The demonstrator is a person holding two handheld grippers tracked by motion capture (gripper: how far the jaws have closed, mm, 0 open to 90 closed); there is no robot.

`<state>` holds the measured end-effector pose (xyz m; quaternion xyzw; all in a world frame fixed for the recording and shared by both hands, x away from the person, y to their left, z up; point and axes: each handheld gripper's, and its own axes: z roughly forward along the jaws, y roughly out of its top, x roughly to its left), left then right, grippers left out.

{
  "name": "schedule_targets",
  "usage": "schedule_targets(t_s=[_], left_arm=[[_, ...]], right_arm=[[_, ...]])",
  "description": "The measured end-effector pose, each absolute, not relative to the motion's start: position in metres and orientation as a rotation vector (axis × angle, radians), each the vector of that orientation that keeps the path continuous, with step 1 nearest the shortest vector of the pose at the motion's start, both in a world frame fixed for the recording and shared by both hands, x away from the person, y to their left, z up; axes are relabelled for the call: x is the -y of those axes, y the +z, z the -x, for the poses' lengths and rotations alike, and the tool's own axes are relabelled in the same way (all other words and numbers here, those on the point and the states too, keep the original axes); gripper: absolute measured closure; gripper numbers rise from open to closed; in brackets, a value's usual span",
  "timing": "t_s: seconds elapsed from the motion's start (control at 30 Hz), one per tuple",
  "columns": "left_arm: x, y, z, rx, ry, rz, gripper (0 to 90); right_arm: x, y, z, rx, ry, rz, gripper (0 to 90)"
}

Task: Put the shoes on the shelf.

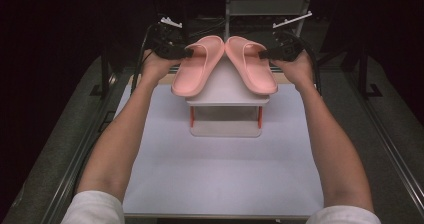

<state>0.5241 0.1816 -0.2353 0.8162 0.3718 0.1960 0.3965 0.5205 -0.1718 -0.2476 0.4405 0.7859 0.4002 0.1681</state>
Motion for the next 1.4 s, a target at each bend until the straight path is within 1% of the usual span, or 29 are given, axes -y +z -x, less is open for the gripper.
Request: schedule_targets(t_s=[0.53, 0.63, 1.07, 1.27, 1.4], left_arm=[[-0.167, -0.241, -0.524, -0.932, 0.427, -2.071, 61.3], [-0.166, -0.242, -0.524, -0.932, 0.404, -2.062, 60.7], [-0.161, -0.247, -0.524, -0.946, 0.403, -2.015, 58.0], [-0.155, -0.253, -0.524, -0.95, 0.399, -2.059, 53.6], [-0.155, -0.254, -0.523, -0.945, 0.369, -2.041, 51.7]], right_arm=[[0.162, -0.251, -0.518, -2.266, 1.127, -1.244, 67.4], [0.161, -0.251, -0.518, -2.27, 1.124, -1.244, 66.9], [0.16, -0.254, -0.517, -2.284, 1.158, -1.263, 65.4], [0.162, -0.255, -0.517, -2.29, 1.172, -1.271, 64.4], [0.164, -0.256, -0.517, -2.283, 1.21, -1.286, 63.0]])
